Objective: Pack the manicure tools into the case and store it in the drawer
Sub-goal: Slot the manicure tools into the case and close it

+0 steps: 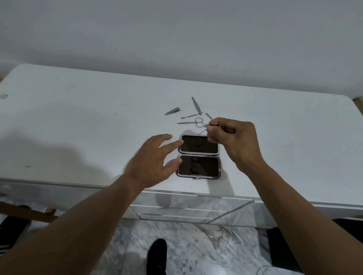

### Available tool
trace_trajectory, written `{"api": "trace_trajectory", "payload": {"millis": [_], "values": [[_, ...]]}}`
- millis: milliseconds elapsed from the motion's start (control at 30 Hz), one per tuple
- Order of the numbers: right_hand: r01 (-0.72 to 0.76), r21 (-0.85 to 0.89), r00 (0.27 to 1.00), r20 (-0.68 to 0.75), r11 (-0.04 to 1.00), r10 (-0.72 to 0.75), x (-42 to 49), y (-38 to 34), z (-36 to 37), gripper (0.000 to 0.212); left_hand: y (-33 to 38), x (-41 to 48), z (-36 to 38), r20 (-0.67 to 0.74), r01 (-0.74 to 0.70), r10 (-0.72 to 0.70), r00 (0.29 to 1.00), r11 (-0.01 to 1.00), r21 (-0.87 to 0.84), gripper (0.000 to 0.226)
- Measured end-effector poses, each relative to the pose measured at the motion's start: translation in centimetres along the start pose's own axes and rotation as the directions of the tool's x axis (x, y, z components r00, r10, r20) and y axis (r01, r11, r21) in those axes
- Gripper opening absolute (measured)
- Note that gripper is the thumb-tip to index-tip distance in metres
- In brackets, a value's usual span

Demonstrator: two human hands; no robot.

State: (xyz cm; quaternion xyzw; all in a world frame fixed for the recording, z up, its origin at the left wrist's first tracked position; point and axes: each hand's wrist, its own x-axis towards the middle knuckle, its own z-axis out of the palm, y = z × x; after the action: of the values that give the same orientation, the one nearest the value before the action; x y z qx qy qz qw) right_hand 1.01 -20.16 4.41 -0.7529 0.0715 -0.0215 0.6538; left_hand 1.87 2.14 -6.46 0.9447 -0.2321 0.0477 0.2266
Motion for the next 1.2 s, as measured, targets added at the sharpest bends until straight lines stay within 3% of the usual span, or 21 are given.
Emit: {"api": "trace_trajectory", "payload": {"millis": [133,333,533,667,767,933,1067,1200], "values": [[0.007,-0.158,0.999,0.037,0.987,-0.002,-0.3,0.9,-0.4,0.008,0.1,0.0,-0.1,-0.019,-0.011,0.011,1.0,1.0,-0.011,0.051],[0.043,-0.486,0.99,0.141,0.873,0.03,-1.6,2.9,-1.3,0.012,0.2,-0.1,-0.1,-0.028,-0.008,0.008,1.0,1.0,-0.009,0.049],[0.016,-0.544,0.985,0.155,0.839,0.082,-2.7,3.5,-1.5,0.018,0.2,0.0,-0.1,-0.025,-0.015,0.016,1.0,1.0,0.014,0.05],[0.076,-0.614,0.992,0.127,0.786,0.004,-3.2,3.7,-1.4,0.011,0.2,-0.1,0.0,-0.029,-0.014,0.014,0.999,1.0,0.011,0.05],[0.151,-0.709,0.986,0.157,0.689,-0.055,-3.4,3.8,-1.3,0.018,0.2,-0.1,0.0,-0.027,-0.014,0.014,1.0,1.0,0.01,0.05],[0.389,-0.814,0.92,0.367,0.431,-0.138,-3.2,4.2,-1.5,0.017,0.2,0.0,-0.1,-0.032,-0.021,0.022,0.999,1.0,0.013,0.05],[0.472,-0.825,0.881,0.45,0.312,-0.143,-3.2,4.5,-1.4,0.02,0.2,0.0,-0.1,-0.03,-0.021,0.021,0.999,1.0,0.001,0.051],[0.502,-0.817,0.865,0.483,0.284,-0.136,-3.1,4.2,-1.3,0.02,0.1,0.0,-0.1,-0.031,-0.022,0.022,0.999,1.0,-0.004,0.051]]}}
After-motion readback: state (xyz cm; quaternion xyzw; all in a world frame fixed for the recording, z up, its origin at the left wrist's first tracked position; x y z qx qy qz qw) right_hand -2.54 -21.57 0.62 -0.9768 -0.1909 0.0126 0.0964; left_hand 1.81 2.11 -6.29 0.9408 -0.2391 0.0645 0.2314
